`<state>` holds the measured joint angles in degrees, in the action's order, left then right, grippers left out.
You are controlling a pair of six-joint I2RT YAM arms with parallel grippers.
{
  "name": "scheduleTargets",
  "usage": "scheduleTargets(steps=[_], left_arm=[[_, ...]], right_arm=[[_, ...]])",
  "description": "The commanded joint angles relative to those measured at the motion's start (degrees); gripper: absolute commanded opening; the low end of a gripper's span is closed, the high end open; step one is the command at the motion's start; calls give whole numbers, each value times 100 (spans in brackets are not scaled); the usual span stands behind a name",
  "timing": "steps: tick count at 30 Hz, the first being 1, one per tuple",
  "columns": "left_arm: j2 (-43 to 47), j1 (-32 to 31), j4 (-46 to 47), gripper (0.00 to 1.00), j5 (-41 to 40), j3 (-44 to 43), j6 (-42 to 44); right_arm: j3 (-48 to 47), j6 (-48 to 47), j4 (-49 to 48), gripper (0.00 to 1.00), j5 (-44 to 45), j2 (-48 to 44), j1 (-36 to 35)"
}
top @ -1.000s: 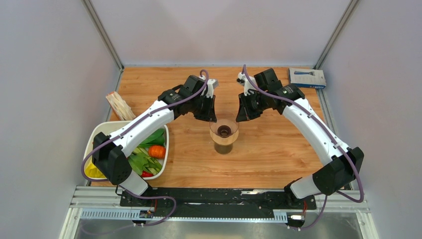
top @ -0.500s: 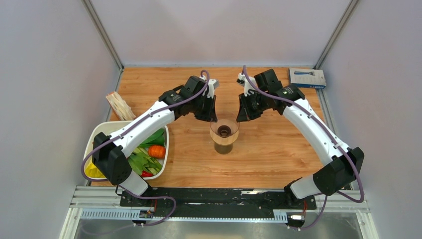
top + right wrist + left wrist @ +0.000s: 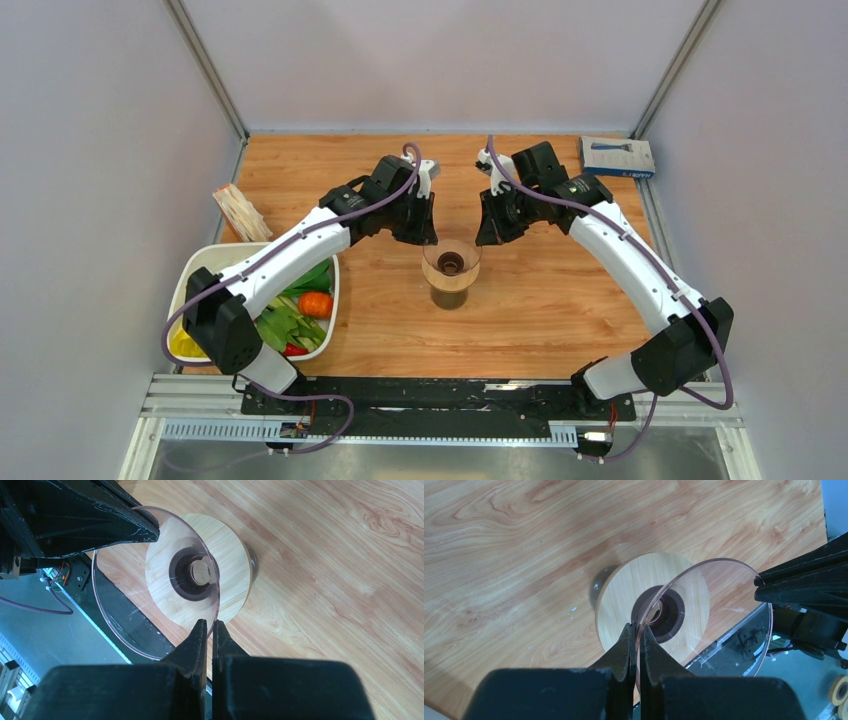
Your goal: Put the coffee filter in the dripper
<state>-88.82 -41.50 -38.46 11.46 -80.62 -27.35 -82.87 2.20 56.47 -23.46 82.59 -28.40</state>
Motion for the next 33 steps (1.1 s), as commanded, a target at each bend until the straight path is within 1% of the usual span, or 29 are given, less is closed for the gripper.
scheduleTargets(steps=[1, 10, 18, 19, 21, 24, 27, 33], left_arm=[[-433, -255, 139, 0, 44, 551, 205], [-472, -284, 229, 0, -50, 713, 240], [-464, -288, 176, 0, -19, 557, 223], [-411, -289, 168, 1, 3, 543, 214], [-371, -289, 145, 4, 23, 493, 212], [-342, -287, 92, 7, 13, 356, 205], [-334, -286, 38, 9, 45, 261, 194], [-259, -288, 33, 10, 105, 160, 144]], right_arm=[[352, -424, -124, 0, 324, 286, -95], [581, -468, -173, 0, 460, 269, -144], [363, -443, -90, 0, 357, 253, -147], [315, -440, -80, 0, 360, 249, -143], [208, -443, -45, 4, 364, 253, -153], [70, -434, -2, 5, 394, 271, -147], [-23, -406, 19, 4, 404, 294, -142], [-121, -383, 47, 0, 425, 295, -145]])
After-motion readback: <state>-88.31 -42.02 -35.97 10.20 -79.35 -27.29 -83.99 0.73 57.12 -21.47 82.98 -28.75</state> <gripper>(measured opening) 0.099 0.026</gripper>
